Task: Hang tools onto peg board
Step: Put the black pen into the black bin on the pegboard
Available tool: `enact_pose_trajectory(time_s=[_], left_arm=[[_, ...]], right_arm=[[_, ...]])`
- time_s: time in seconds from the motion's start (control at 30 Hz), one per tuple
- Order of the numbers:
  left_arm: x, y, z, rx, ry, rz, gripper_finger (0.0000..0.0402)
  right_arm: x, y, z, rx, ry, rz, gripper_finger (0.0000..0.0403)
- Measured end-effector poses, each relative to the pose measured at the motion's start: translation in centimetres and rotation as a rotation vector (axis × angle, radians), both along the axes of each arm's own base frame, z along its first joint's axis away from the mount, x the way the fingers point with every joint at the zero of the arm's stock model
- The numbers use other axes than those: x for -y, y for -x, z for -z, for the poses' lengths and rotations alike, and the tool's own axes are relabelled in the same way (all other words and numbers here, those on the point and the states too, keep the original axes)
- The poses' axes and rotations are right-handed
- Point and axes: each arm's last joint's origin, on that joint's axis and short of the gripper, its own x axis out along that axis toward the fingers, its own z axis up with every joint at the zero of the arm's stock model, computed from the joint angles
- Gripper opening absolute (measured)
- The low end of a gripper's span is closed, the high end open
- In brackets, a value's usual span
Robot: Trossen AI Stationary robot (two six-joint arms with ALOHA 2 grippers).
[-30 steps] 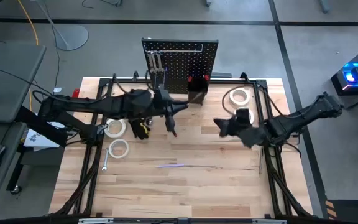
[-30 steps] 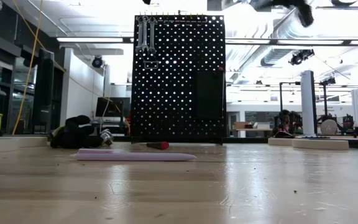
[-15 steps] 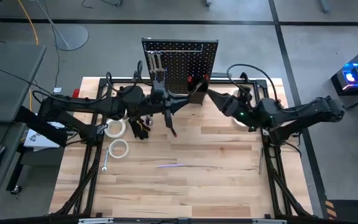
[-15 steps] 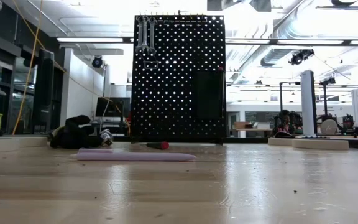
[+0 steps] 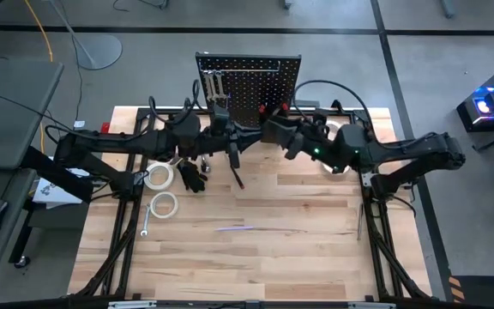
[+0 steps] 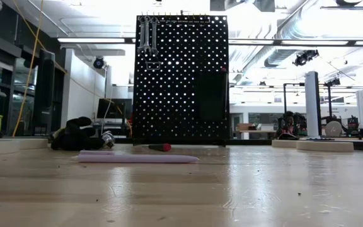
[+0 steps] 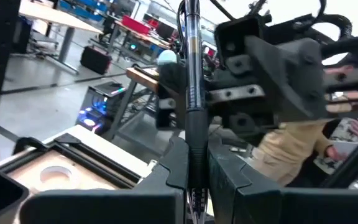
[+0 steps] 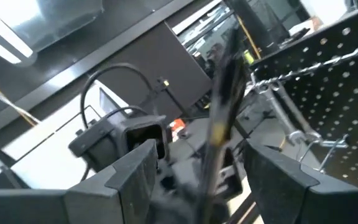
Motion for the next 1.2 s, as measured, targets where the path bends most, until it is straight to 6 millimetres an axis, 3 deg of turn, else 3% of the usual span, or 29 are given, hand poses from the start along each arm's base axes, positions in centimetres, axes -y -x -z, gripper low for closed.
enact_pose_trajectory(time_s=[0.23, 0.3, 0.43, 0.47, 0.6, 0.8, 1.0, 1.2], left_arm=[[0.4, 0.0, 0.0, 0.004, 0.013, 0.029, 0.0022], [0.4, 0.0, 0.0, 0.003, 0.013, 0.029, 0.0022], [0.4, 0.0, 0.1, -0.011, 0.008, 0.026, 0.0022], [0.4, 0.0, 0.1, -0.014, 0.005, 0.028, 0.0021], [0.4, 0.0, 0.4, -0.051, -0.010, 0.025, 0.0027], [0.3, 1.4, 2.0, -0.290, 0.024, 0.015, 0.0116], [1.1, 3.8, 4.3, -0.558, 0.034, -0.035, 0.0161], [3.5, 5.8, 8.1, -0.476, 0.152, -0.095, 0.0165]], right_arm=[[0.7, 0.0, -0.1, 0.000, -0.023, 0.020, 0.0212], [0.7, -0.2, 0.2, -0.006, -0.034, 0.017, 0.0175], [0.6, -0.3, 0.2, -0.001, -0.043, 0.001, 0.0040], [0.6, -0.3, 0.2, 0.001, -0.040, 0.001, 0.0024], [0.6, 0.0, 0.1, -0.016, -0.024, -0.002, 0.0015], [1.0, 2.1, -0.3, -0.140, 0.022, 0.108, 0.0013], [1.8, 1.9, 3.2, -0.448, 0.062, 0.280, 0.0013], [4.4, -0.8, 6.0, -0.584, 0.132, 0.519, 0.0013]])
